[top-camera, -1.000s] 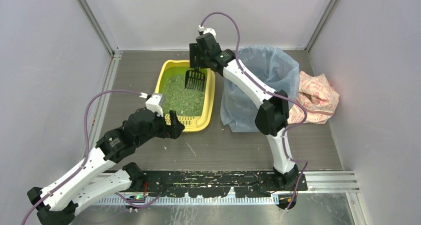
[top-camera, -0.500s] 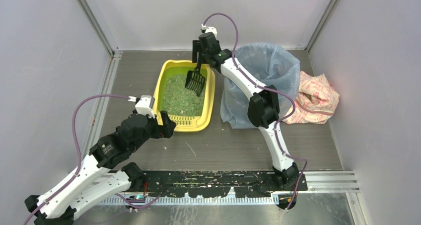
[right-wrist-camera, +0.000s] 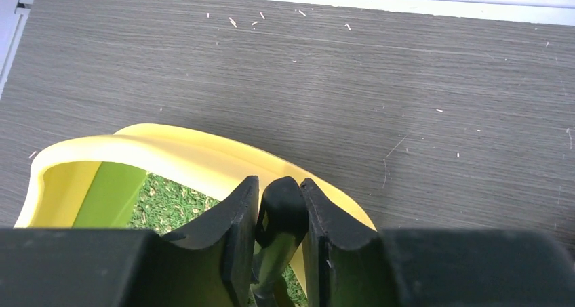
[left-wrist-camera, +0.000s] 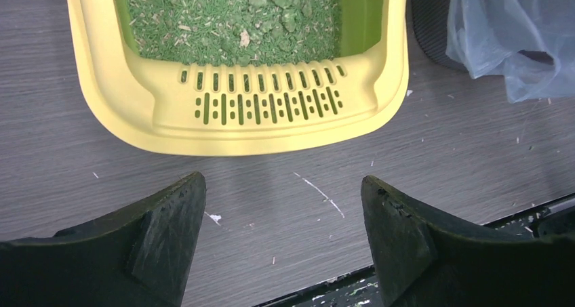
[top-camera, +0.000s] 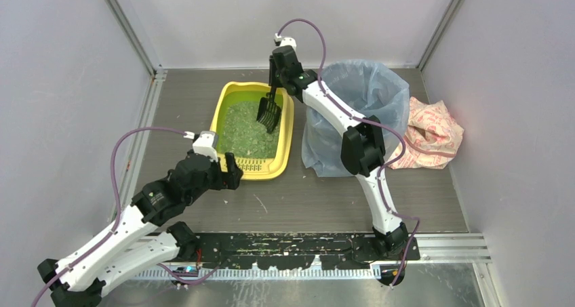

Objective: Clean the litter box

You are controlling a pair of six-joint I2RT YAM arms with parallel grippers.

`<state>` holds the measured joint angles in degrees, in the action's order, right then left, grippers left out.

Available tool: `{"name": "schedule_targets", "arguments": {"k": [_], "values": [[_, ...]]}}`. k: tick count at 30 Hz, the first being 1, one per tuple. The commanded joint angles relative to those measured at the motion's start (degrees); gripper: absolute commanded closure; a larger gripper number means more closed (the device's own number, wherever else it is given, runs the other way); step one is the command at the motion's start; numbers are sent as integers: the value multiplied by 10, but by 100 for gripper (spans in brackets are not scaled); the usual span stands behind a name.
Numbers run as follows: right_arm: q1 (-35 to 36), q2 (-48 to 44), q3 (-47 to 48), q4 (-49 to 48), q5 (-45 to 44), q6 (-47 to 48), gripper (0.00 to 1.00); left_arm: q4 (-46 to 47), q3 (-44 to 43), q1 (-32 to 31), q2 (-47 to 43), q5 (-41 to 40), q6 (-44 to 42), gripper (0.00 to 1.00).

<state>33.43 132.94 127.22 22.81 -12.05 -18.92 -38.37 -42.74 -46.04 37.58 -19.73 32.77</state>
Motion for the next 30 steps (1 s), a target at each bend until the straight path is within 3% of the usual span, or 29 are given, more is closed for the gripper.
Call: {"name": "schedule_targets", "arguments": {"k": [1, 6, 16, 24, 27, 30], "values": [[-4, -52, -19, -34, -4, 5, 70, 37, 7, 1, 7, 2, 4, 16], [0, -69, -37, -43, 0, 12, 72, 49, 18, 1, 13, -1, 3, 16], [9, -120, -101, -91, 23, 6, 85, 66, 36, 2, 33, -12, 7, 16], [8, -120, -125, -134, 144, -14, 89, 55, 40, 2, 21, -32, 10, 18], [8, -129, -147, -172, 168, -33, 99, 49, 43, 2, 9, -37, 9, 18], [8, -139, -162, -196, 184, -45, 100, 41, 45, 2, 4, -44, 11, 18]]}}
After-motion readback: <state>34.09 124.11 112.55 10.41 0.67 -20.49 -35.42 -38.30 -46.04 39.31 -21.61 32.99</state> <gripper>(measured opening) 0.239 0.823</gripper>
